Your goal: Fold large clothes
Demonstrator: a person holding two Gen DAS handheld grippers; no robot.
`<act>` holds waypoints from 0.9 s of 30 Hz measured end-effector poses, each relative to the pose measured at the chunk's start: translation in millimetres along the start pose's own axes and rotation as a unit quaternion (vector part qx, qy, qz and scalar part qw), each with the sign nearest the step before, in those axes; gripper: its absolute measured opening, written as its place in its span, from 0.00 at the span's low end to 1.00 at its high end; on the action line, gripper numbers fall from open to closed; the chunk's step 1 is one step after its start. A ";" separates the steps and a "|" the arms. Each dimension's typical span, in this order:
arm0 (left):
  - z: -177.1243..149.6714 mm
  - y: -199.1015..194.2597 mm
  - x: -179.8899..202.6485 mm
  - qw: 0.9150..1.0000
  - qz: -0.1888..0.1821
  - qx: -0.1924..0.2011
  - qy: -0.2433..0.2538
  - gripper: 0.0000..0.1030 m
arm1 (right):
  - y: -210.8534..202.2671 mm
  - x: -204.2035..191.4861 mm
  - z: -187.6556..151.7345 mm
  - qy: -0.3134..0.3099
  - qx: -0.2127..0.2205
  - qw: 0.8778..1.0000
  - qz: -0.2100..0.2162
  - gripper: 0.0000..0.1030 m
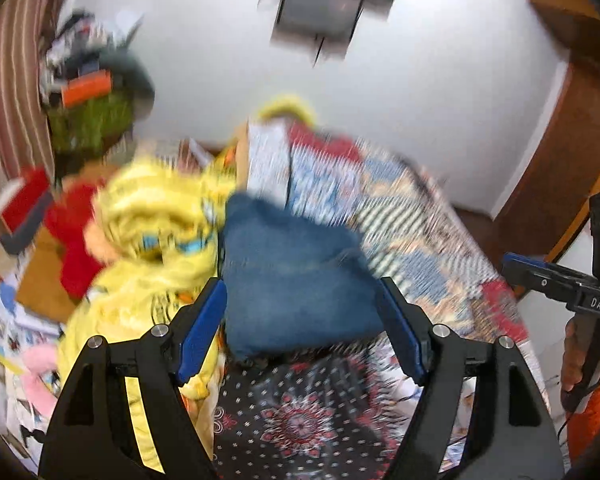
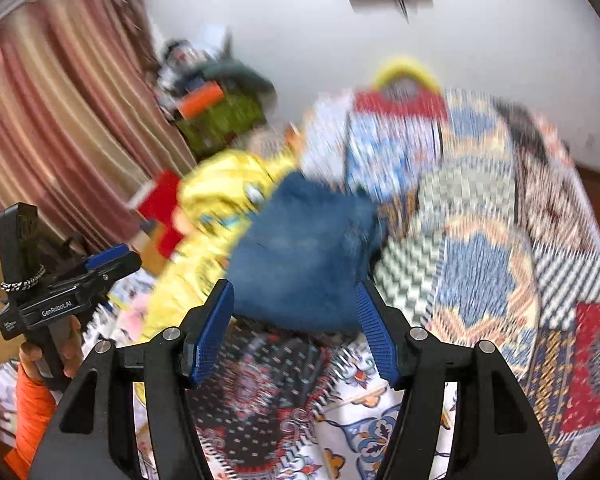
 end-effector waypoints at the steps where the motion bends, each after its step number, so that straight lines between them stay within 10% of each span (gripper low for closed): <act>1: 6.7 -14.2 7.9 1.000 -0.003 0.018 0.006 0.73 | -16.3 -10.1 4.8 -0.010 0.022 1.000 0.006 0.57; 13: 9.3 -184.0 103.8 0.964 0.029 0.246 0.095 0.73 | -161.7 -95.6 -1.9 -0.067 0.239 0.968 0.033 0.57; 20: -20.3 -207.2 124.7 0.955 0.037 0.275 0.101 0.77 | -178.1 -105.9 -25.3 -0.080 0.266 0.960 0.010 0.58; 27: -31.8 -209.9 123.5 0.955 0.053 0.279 0.087 0.99 | -184.9 -97.0 -29.9 -0.076 0.286 0.955 -0.033 0.94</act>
Point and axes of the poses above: each gripper's, at about its wrist camera, not at the fingertips, and y roughly the way its jaws point, x to its right, z to its top, the point moved 7 cm from there along y, roughly the way its jaws point, and after that the axes turned 7 degrees about x, right-handed, at the moved point
